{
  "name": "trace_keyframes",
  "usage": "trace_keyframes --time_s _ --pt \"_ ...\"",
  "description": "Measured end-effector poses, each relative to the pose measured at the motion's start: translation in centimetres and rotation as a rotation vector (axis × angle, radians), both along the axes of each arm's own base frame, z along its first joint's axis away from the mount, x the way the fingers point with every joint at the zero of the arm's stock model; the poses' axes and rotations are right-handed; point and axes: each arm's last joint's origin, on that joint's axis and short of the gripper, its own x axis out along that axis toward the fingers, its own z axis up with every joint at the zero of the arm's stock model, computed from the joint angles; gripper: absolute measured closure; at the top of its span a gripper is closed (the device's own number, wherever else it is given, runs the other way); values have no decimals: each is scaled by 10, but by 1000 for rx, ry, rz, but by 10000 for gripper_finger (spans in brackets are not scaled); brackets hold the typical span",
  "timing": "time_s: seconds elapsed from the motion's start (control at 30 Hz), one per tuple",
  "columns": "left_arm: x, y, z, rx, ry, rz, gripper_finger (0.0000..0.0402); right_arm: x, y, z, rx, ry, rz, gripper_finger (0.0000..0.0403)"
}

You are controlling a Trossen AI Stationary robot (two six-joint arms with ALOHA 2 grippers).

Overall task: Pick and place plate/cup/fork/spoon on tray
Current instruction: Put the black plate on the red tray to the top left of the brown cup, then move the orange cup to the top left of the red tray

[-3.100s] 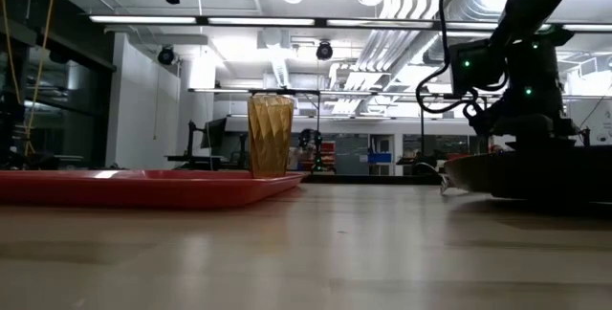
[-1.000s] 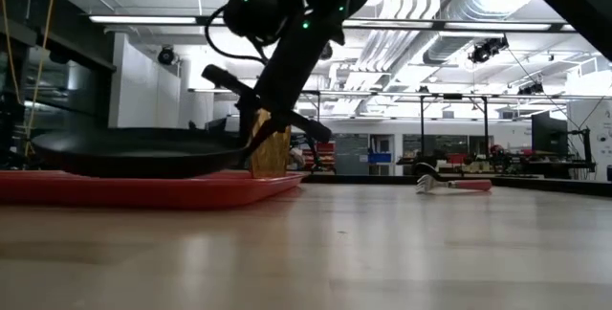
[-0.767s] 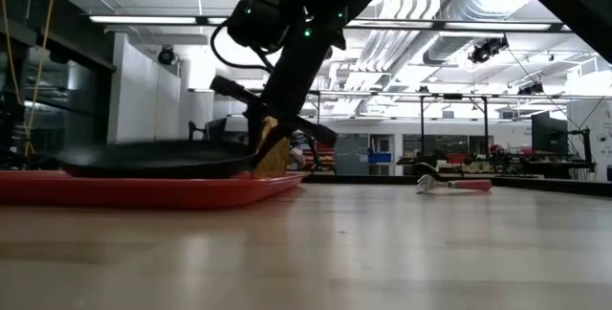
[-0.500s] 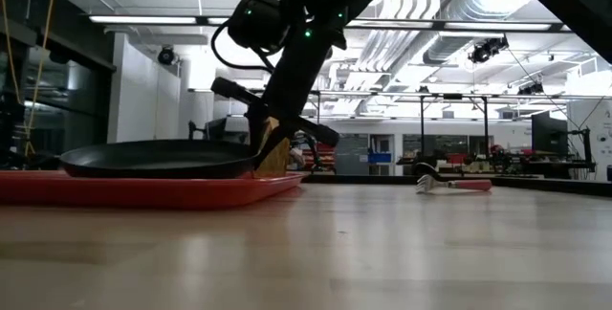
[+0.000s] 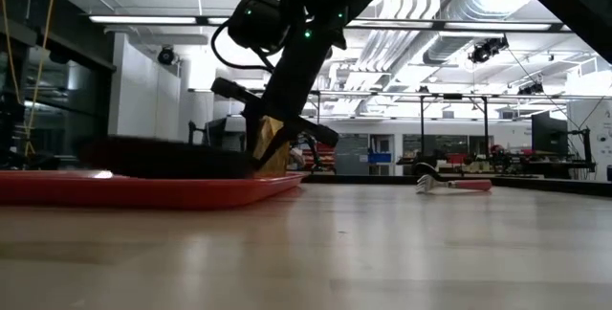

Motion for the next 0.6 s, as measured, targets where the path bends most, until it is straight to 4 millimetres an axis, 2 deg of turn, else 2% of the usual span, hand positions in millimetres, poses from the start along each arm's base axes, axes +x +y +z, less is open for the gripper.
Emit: trace_keyframes --time_s 0.17,0.3,0.47,0.6 --pt "0 0 0 0 0 0 399 -1 -2 2 -20 22 26 266" --pt "0 0 -1 -2 7 0 399 -3 -4 9 -41 70 67 230" --pt "1 0 -3 -9 28 0 399 -5 -5 25 -82 139 166 207" --pt "-1 0 -2 -7 28 1 398 -8 7 45 -141 230 338 207"
